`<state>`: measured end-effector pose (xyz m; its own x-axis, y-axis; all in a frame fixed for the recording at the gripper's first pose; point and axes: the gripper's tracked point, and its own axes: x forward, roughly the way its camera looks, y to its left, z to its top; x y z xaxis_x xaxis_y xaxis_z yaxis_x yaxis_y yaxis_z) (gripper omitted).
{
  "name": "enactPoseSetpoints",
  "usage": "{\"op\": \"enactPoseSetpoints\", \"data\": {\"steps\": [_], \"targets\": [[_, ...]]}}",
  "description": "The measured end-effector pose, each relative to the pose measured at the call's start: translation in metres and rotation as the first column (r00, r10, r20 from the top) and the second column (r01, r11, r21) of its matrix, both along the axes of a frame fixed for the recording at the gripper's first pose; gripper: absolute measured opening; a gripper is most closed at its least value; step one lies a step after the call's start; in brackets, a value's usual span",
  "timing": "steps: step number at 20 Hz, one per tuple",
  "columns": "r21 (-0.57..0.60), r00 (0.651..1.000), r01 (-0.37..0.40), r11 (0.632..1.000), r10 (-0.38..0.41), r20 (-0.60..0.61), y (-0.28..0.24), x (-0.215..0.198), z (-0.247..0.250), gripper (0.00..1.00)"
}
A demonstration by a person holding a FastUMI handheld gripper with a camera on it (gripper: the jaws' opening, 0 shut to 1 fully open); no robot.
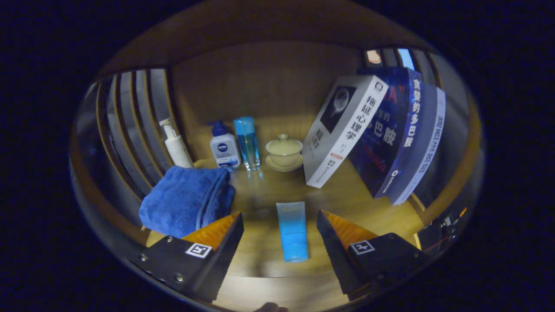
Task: Pull open the drawer, take out the items inside it, and place them on the countertop above the cabinet.
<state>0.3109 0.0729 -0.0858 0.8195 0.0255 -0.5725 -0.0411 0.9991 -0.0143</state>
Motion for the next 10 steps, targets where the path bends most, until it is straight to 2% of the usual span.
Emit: {"op": "enactPoseSetpoints", "data": {"steps": [3,10], "targets": [[-0.012,0.997,-0.012,1.000,0.013,0.083,0.002,-0.019,0.022,1.00],[-0.026,0.975,0.025,0.999,-0.019,0.222,-0.005,-0.080,0.055,1.00]]}}
